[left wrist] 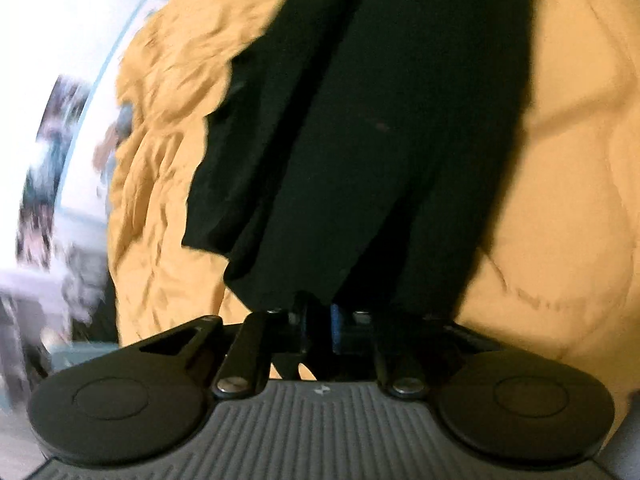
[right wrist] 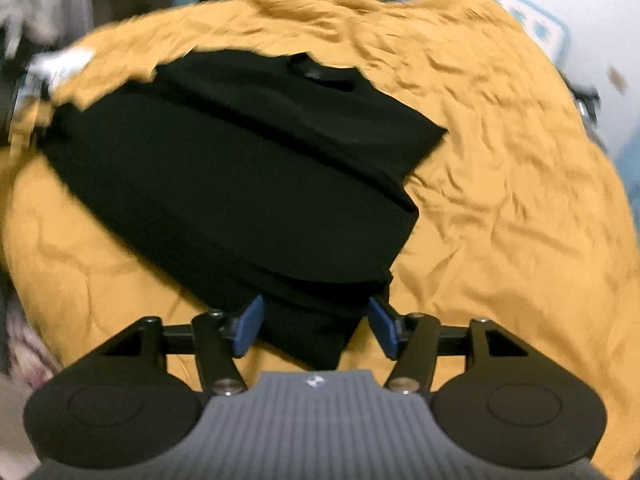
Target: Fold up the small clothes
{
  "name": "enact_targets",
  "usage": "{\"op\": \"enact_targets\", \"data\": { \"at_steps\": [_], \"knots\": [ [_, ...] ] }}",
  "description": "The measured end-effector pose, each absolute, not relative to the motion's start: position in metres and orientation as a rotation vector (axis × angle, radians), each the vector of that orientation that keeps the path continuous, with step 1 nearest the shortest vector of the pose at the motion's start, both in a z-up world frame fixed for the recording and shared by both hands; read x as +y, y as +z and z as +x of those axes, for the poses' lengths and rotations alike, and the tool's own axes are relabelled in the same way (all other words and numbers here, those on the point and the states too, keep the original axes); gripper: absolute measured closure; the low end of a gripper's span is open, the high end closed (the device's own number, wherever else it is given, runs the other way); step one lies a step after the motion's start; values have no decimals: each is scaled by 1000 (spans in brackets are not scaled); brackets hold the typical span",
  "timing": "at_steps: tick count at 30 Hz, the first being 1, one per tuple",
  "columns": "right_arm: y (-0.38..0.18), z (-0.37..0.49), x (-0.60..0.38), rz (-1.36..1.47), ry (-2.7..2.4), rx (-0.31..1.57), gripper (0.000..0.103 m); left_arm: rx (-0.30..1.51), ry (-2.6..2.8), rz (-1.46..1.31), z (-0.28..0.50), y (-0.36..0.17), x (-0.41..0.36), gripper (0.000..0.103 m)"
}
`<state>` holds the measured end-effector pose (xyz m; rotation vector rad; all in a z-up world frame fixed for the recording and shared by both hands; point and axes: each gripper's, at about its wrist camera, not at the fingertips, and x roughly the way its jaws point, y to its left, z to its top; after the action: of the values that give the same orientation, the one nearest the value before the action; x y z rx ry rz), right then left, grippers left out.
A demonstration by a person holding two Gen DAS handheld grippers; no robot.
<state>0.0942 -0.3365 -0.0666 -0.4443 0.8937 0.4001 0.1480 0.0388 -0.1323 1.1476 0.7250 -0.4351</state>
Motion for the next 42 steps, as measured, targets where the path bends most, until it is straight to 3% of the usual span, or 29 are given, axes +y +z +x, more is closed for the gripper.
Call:
{"op": "enact_targets", "data": {
  "at_steps": [9,17,19,21,23,32,42],
  "knots": [
    [-93,86,-297,-998,520,740,43,789,-367,772,169,-78,44,96],
    [-134,81,-289,-1277,547,662,54,802,-350,697,171,-72,48,96],
    [-139,82,-293,-1292,542,654,68,804,-349,685,169,-72,50,96],
    [-138,81,-296,-1289,527,647,95,803,-348,686,168,-71,51,96],
    [-134,77,-298,-1287,511,622,103,798,-345,678,167,-70,53,96],
    [-50,83,-311,-1043,389,534,103,726,-297,597,176,-28,61,97],
    [49,165,-313,-783,267,498,103,666,-240,434,245,43,72,97]
  ]
}}
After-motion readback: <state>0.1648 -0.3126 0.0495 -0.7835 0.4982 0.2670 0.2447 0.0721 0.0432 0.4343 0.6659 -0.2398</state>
